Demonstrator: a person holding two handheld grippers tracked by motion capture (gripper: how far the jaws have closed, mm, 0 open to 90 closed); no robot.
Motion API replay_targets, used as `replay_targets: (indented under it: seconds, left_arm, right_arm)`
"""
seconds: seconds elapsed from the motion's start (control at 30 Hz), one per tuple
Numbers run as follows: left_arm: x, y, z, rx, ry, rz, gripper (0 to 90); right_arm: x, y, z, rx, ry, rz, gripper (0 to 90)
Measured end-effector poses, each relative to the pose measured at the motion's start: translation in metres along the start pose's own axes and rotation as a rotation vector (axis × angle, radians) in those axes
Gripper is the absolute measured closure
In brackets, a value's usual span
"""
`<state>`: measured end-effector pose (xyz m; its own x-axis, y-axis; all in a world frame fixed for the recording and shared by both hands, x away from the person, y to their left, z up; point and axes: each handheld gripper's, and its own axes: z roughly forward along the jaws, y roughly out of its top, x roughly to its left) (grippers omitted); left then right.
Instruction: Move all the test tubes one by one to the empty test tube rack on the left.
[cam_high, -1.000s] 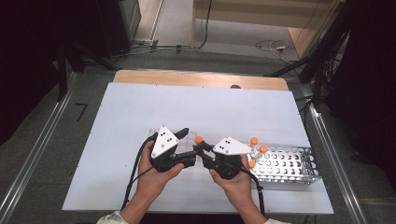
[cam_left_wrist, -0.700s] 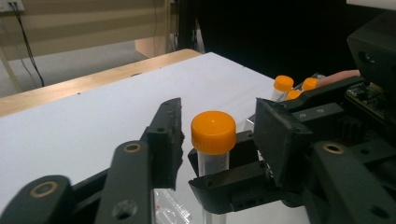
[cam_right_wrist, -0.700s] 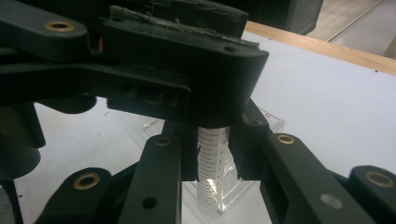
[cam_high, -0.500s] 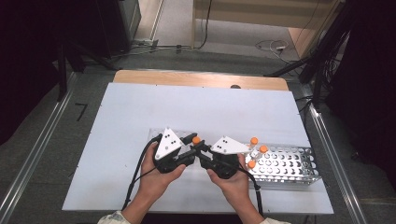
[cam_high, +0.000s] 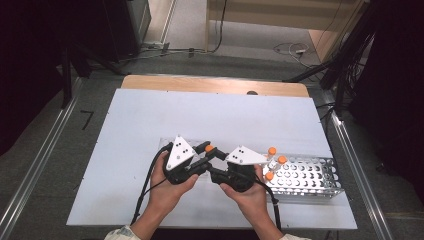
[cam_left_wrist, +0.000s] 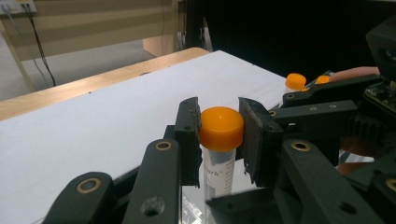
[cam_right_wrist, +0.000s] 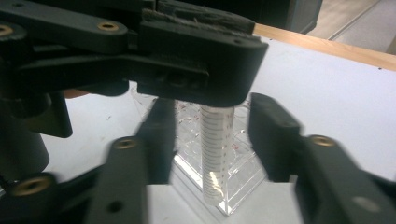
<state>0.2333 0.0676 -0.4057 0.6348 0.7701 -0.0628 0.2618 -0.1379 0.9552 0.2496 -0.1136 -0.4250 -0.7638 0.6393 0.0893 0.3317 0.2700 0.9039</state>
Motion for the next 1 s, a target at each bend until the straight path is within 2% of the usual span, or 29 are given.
replay_targets:
  seconds: [0.03,0.07,0.17,0.27,0.6,0.8,1.0]
  left_arm:
    - [0.001,0.001,-0.001,-0.001,-0.001,-0.002,70.5]
    - [0.002,0.001,-0.001,-0.003,0.0,-0.008,70.5]
    - [0.005,0.003,-0.002,-0.004,0.002,-0.017,70.4]
    - [0.009,0.004,-0.003,-0.007,0.007,-0.03,70.4]
    - [0.027,0.011,-0.012,-0.028,0.041,-0.057,70.4]
    - [0.047,0.015,-0.018,-0.032,0.09,-0.071,70.4]
    - [0.065,0.018,-0.026,-0.047,0.142,-0.076,70.4]
  right_arm:
    - [0.0,0.0,0.0,0.002,0.001,0.002,39.2]
    - [0.0,0.0,0.0,0.002,0.001,0.002,39.2]
    - [0.002,0.0,-0.001,0.0,-0.028,0.005,22.7]
    - [0.002,0.0,-0.001,-0.004,-0.042,0.002,18.3]
    - [0.006,-0.002,-0.008,-0.007,-0.059,-0.005,15.8]
    - [0.007,-0.005,-0.01,0.003,-0.055,-0.02,15.8]
    - [0.008,-0.01,-0.012,0.006,-0.053,-0.015,15.9]
